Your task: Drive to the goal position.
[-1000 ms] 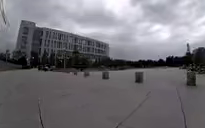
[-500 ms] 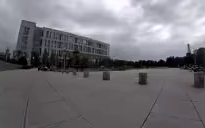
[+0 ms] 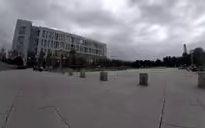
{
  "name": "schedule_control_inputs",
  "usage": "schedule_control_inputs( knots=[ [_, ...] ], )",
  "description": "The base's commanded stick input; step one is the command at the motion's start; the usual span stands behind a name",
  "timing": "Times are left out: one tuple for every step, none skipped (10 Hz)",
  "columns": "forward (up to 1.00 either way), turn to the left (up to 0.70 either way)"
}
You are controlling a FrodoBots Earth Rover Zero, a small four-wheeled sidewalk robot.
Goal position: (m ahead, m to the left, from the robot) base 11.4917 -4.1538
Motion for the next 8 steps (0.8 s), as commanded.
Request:
schedule_control_inputs(
  knots=[
    [0.70, 0.00],
    [0.70, 0.00],
    [0.70, 0.00],
    [0.70, 0.00],
    [0.70, 0.00],
    [0.70, 0.00],
    [0.70, 0.00],
    [0.70, 0.00]
  ],
)
